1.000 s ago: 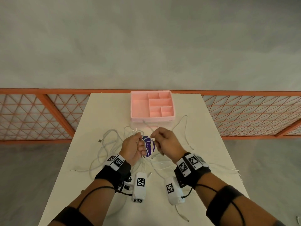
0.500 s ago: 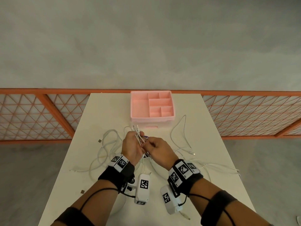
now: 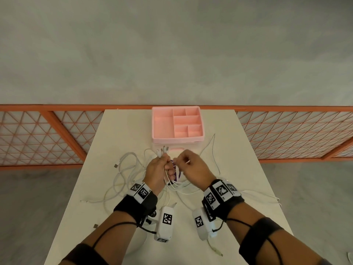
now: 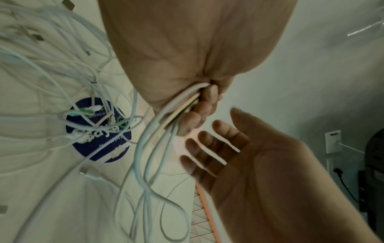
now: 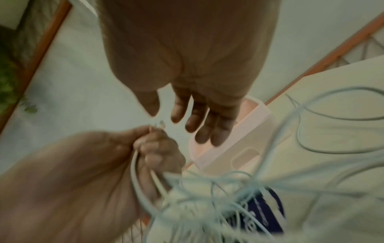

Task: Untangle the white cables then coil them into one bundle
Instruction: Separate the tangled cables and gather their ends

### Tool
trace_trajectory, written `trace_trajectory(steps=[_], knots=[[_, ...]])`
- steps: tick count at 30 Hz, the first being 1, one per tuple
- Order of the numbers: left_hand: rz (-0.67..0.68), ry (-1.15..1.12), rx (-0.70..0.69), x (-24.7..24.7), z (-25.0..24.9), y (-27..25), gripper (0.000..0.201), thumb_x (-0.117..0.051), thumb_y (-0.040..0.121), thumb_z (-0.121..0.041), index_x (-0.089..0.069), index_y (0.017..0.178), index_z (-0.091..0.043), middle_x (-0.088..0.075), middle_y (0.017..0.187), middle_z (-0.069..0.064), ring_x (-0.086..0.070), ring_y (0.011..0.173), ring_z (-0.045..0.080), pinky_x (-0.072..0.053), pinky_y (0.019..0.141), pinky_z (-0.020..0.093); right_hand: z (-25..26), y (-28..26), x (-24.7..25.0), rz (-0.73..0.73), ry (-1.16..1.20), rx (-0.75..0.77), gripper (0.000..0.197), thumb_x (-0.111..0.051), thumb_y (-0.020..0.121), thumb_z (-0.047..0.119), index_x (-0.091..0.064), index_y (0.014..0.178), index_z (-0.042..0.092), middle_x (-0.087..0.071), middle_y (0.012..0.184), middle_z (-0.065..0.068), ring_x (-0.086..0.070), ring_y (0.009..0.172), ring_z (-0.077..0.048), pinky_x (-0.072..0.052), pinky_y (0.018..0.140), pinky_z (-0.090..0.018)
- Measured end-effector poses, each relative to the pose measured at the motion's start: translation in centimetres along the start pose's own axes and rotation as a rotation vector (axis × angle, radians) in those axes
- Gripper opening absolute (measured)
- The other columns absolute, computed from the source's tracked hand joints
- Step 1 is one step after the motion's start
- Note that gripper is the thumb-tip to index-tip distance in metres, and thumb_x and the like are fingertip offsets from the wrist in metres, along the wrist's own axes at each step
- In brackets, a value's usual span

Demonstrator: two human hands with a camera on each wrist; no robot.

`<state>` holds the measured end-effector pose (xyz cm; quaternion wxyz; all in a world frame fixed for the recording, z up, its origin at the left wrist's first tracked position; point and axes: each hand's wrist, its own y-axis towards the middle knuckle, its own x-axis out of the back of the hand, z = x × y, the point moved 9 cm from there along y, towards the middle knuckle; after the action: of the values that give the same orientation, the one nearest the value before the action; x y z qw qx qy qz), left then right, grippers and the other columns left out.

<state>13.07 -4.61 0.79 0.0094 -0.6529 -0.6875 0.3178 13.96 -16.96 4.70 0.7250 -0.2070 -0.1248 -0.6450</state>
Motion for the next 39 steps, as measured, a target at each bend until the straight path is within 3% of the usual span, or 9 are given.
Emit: trace_trajectory(steps=[5, 8, 17, 21, 24, 27, 31, 35, 39], knots=[[0.128, 0.114, 0.040, -1.6, 0.4, -0.8, 0.028, -0.037, 0.106, -0.015, -0.051, 0.084, -0.006, -0.040, 0.056, 0.005, -0.040, 0.045, 0.018, -0.037, 0.047, 0.027, 1.5, 1.6, -0.5, 0.142, 0.177, 0.030, 0.034, -0.049, 0.102, 0.026, -0.050, 0.136, 0.021, -0.061, 0.110, 0.008, -0.060, 0.098, -0.007, -0.047, 0.092, -0.025], [0.169, 0.196, 0.067, -2.6, 0.6, -1.2, 0.026, -0.030, 0.099, -0.006, -0.048, 0.080, -0.008, -0.040, 0.055, 0.008, -0.039, 0.045, 0.020, -0.036, 0.047, 0.028, 2.4, 1.8, -1.6, 0.204, 0.050, 0.090, 0.034, -0.047, 0.102, 0.019, -0.056, 0.135, 0.017, -0.063, 0.118, 0.002, -0.061, 0.107, -0.012, -0.047, 0.099, -0.029], [0.242, 0.413, 0.044, -2.4, 0.6, -1.6, 0.030, -0.032, 0.097, 0.008, -0.048, 0.078, -0.008, -0.038, 0.053, -0.001, -0.038, 0.046, 0.010, -0.035, 0.044, 0.023, 4.0, 1.3, -1.3, 0.162, -0.029, 0.197, 0.014, -0.062, 0.093, 0.021, -0.074, 0.087, 0.017, -0.071, 0.079, 0.009, -0.066, 0.075, -0.006, -0.056, 0.078, -0.029], [0.214, 0.477, -0.041, -3.0, 0.2, -1.6, 0.032, -0.031, 0.096, 0.008, -0.045, 0.073, -0.009, -0.038, 0.057, 0.006, -0.043, 0.044, 0.013, -0.040, 0.048, 0.027, 3.1, 1.7, -1.3, 0.113, 0.089, 0.122, 0.026, -0.047, 0.095, 0.005, -0.070, 0.102, 0.013, -0.073, 0.097, 0.003, -0.068, 0.079, -0.004, -0.053, 0.064, -0.016], [0.078, 0.345, -0.103, -2.6, -1.2, -1.6, 0.028, -0.039, 0.097, -0.008, -0.055, 0.076, 0.001, -0.049, 0.050, 0.009, -0.048, 0.047, 0.022, -0.041, 0.051, 0.031, 3.2, 1.0, -1.9, 0.095, 0.227, 0.112, 0.034, -0.049, 0.102, 0.022, -0.049, 0.136, 0.023, -0.058, 0.126, 0.011, -0.068, 0.081, -0.017, -0.055, 0.061, -0.023], [-0.031, 0.071, -0.119, -1.4, -2.7, -1.1, 0.033, -0.045, 0.104, -0.016, -0.062, 0.078, -0.005, -0.065, 0.062, 0.009, -0.064, 0.061, 0.024, -0.052, 0.060, 0.035, 2.6, -0.2, -3.7, 0.187, 0.352, 0.045, 0.054, -0.050, 0.101, 0.039, -0.032, 0.148, 0.022, -0.059, 0.118, 0.004, -0.066, 0.088, -0.009, -0.053, 0.069, -0.018], [0.003, -0.208, -0.109, -0.5, -4.1, -0.2, 0.038, -0.041, 0.106, -0.029, -0.047, 0.073, -0.013, -0.041, 0.057, 0.002, -0.042, 0.052, 0.017, -0.045, 0.055, 0.031, 1.0, -1.1, -3.5, 0.280, -0.027, 0.127, 0.033, -0.057, 0.096, 0.044, -0.058, 0.120, 0.021, -0.065, 0.076, 0.007, -0.060, 0.060, -0.006, -0.045, 0.057, -0.021], [-0.073, -0.273, -0.168, 2.7, -7.1, 0.9, 0.038, -0.038, 0.107, -0.033, -0.044, 0.072, -0.019, -0.031, 0.054, -0.006, -0.028, 0.044, 0.011, -0.036, 0.045, 0.025, -3.7, -1.2, -0.7, 0.341, -0.481, 0.120, 0.032, -0.049, 0.100, 0.042, -0.054, 0.077, 0.022, -0.056, 0.070, 0.006, -0.055, 0.070, -0.019, -0.039, 0.068, -0.030], [-0.107, -0.275, -0.203, 5.2, -9.8, 1.4, 0.041, -0.033, 0.108, -0.036, -0.040, 0.070, -0.021, -0.026, 0.050, -0.008, -0.019, 0.037, 0.007, -0.017, 0.035, 0.016, -8.5, -1.1, 5.5, 0.299, -0.621, -0.033, 0.043, -0.047, 0.098, 0.053, -0.052, 0.070, 0.021, -0.054, 0.070, 0.001, -0.053, 0.070, -0.019, -0.035, 0.063, -0.030]])
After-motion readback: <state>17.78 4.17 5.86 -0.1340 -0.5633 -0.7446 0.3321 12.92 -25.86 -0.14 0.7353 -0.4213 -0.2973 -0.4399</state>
